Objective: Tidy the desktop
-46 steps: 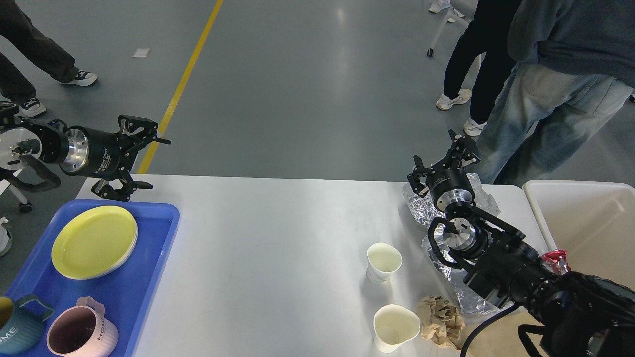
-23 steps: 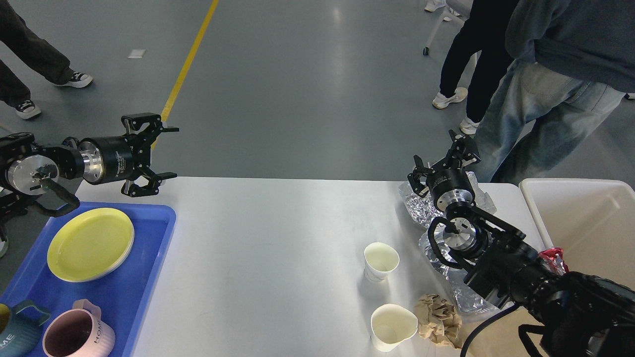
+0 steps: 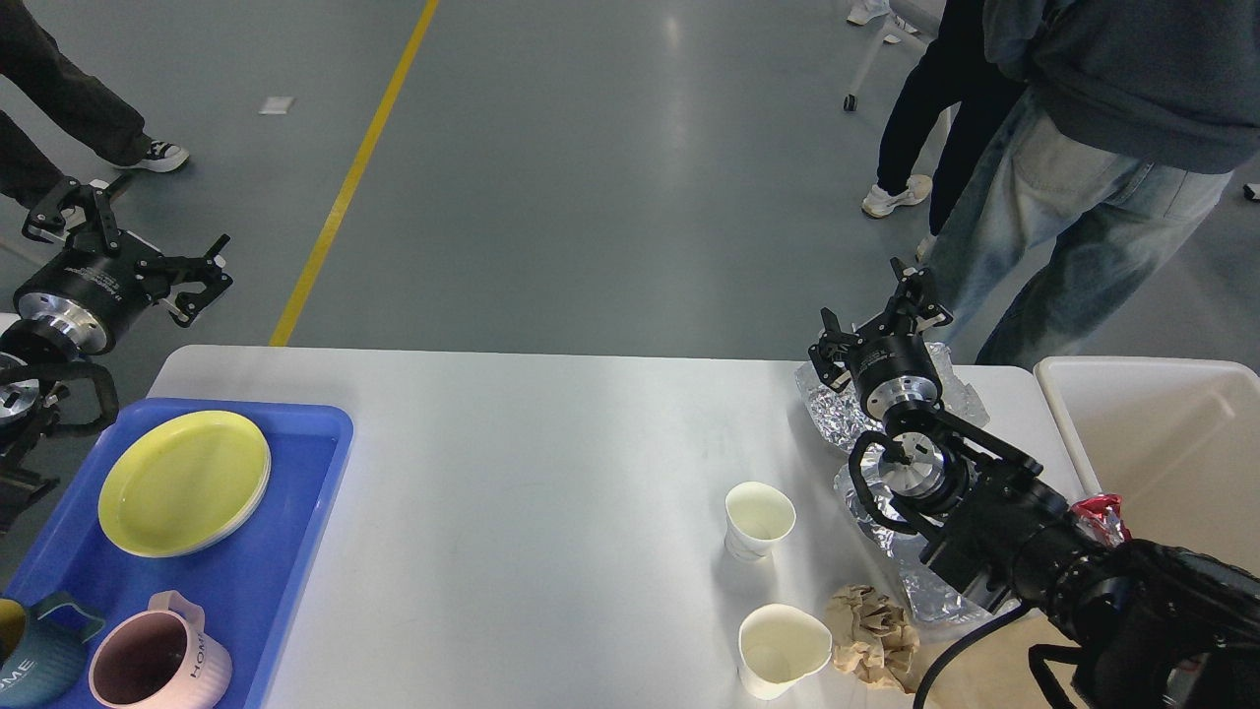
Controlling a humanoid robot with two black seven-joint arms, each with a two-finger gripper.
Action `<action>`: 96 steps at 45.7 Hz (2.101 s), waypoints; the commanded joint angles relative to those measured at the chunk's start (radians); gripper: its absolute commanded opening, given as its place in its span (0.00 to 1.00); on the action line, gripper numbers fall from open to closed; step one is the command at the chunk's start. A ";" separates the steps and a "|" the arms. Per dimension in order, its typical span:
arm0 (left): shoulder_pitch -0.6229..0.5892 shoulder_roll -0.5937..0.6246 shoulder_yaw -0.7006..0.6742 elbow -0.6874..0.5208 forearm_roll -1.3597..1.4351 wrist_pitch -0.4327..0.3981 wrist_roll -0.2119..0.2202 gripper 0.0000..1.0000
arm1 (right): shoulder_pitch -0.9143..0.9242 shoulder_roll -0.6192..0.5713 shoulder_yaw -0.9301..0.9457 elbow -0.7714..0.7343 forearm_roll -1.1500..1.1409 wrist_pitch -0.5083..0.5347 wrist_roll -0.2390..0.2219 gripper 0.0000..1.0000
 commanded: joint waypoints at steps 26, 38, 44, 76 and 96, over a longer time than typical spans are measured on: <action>0.050 -0.225 -0.062 -0.001 0.007 -0.016 -0.003 1.00 | 0.000 0.000 0.002 -0.002 0.000 0.000 0.000 1.00; 0.064 -0.363 -0.047 -0.001 0.076 -0.016 -0.003 1.00 | 0.002 0.000 0.003 -0.003 0.000 0.000 0.000 1.00; 0.060 -0.417 -0.048 0.000 0.080 -0.016 -0.005 1.00 | 0.002 0.000 0.003 -0.002 0.000 0.000 0.000 1.00; 0.014 -0.515 -0.065 0.155 0.080 -0.016 -0.229 1.00 | 0.000 0.000 0.003 -0.002 0.000 0.000 0.000 1.00; 0.057 -0.402 -0.074 0.169 0.072 -0.030 -0.266 1.00 | 0.000 0.000 0.003 0.000 0.000 0.000 0.000 1.00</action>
